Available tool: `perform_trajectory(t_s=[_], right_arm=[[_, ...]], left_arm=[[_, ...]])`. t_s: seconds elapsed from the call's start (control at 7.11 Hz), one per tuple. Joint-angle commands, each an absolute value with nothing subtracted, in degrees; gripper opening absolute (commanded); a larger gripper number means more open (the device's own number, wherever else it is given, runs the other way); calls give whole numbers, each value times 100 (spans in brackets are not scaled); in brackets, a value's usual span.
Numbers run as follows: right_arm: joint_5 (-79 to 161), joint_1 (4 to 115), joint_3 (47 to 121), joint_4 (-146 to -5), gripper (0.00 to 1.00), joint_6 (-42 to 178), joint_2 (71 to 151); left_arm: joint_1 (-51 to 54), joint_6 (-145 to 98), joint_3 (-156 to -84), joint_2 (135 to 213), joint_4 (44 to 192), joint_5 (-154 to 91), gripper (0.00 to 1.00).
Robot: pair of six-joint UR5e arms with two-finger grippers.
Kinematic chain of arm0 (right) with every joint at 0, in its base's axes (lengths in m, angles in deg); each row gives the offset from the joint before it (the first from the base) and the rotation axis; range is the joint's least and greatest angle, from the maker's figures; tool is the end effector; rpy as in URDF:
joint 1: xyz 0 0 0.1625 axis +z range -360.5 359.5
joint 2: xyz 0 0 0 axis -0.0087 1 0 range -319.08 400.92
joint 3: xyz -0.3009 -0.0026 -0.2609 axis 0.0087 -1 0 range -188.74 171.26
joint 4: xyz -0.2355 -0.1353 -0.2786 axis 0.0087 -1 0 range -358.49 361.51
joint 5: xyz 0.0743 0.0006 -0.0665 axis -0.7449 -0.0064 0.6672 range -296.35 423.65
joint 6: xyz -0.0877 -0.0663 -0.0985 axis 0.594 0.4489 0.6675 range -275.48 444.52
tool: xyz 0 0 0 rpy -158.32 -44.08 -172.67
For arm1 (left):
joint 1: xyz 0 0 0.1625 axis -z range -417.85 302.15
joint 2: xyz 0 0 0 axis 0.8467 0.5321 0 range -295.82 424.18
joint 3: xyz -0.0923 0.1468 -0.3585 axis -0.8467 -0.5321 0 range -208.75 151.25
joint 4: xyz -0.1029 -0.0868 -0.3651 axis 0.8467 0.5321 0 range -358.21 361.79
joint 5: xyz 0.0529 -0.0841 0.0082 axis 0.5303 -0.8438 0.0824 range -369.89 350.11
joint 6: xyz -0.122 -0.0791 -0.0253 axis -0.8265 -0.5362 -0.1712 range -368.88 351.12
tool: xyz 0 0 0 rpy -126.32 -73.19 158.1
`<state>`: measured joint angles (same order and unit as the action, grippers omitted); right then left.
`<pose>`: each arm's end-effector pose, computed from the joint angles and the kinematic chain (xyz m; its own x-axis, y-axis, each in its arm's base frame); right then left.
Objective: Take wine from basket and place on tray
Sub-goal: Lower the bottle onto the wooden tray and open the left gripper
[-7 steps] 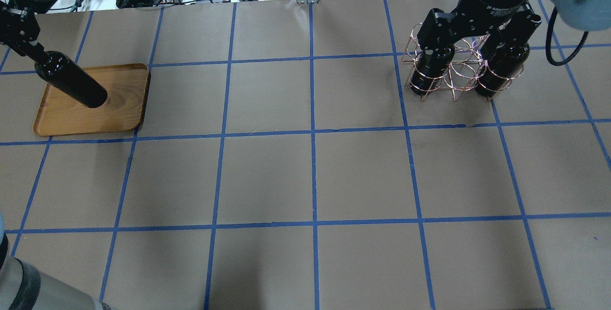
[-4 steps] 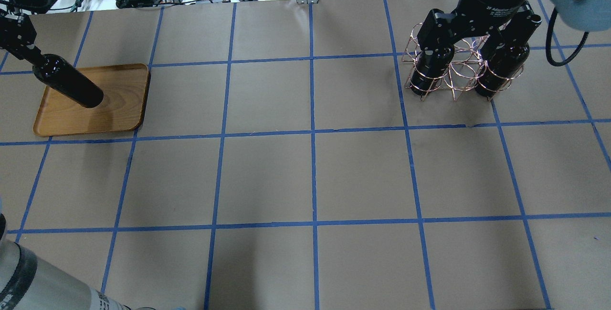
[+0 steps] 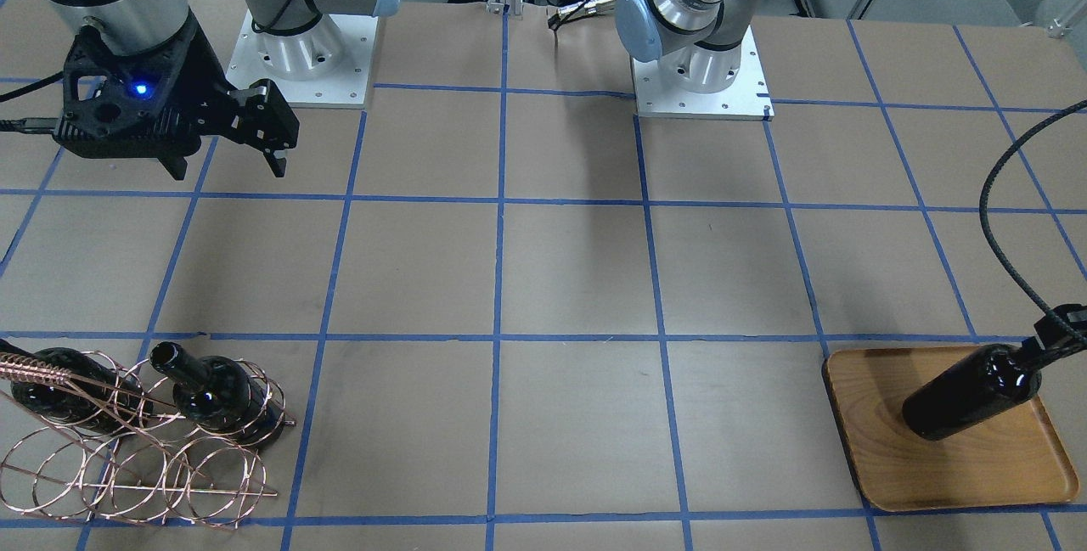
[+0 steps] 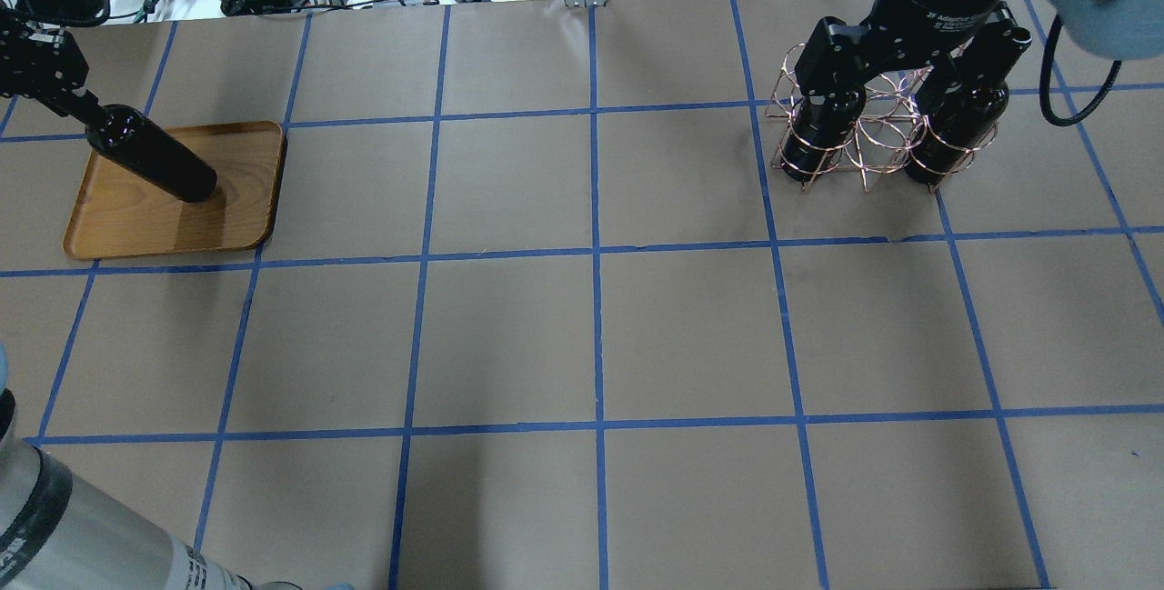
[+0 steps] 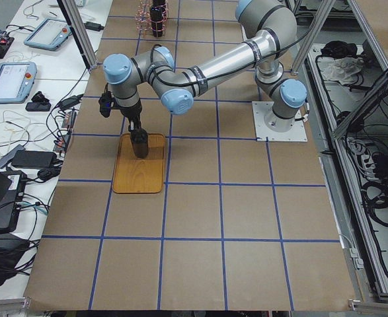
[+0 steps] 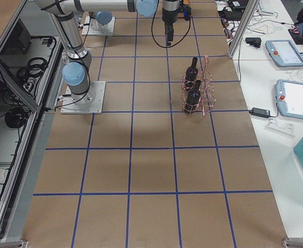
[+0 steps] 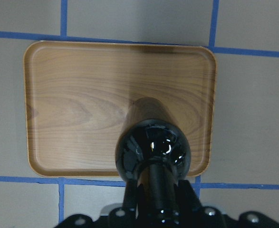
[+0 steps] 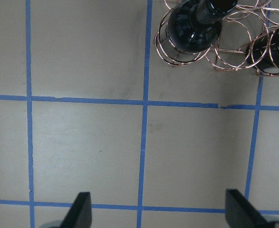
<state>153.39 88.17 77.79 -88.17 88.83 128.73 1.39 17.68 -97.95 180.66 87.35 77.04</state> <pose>0.1227 -0.4858 0.4227 -0.9986 -0.0520 -0.0034 -0.0520 0.9985 -0.0170 0.2048 -0.6203 0.3334 -0.9956 -0.0735 0.0574 -0.0738 0.9973 -0.0046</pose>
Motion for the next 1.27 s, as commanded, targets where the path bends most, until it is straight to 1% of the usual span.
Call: perform_trajectory(t_s=[0.0,0.28,0.42,0.56,0.7,0.84,0.98,1.12], right_arm=[[15339,8810,7775,-8823,100,8883,12873],[15339,8801,7775,-8814,100,8874,12873],[15339,8792,7775,-8814,100,8874,12873],[15339,8792,7775,-8814,100,8883,12873],[15339,8784,7775,-8805,100,8831,12873],[15339,8775,7784,-8805,100,8839,12864],[15487,8775,7784,-8814,100,8891,12864],[15671,8775,7784,-8797,100,8900,12873]], left_arm=[[139,1757,-9809,18073,8731,7738,1],[139,1757,-9836,18073,8731,7747,8],[139,1757,-9845,18073,8722,7747,15],[139,1766,-9853,18073,8722,7756,33],[139,1784,-9862,18064,8722,7895,48],[139,1827,-9862,18064,8731,7896,74],[139,1828,-9862,18064,8731,7879,85],[139,1828,-9862,18047,8731,7861,88]])
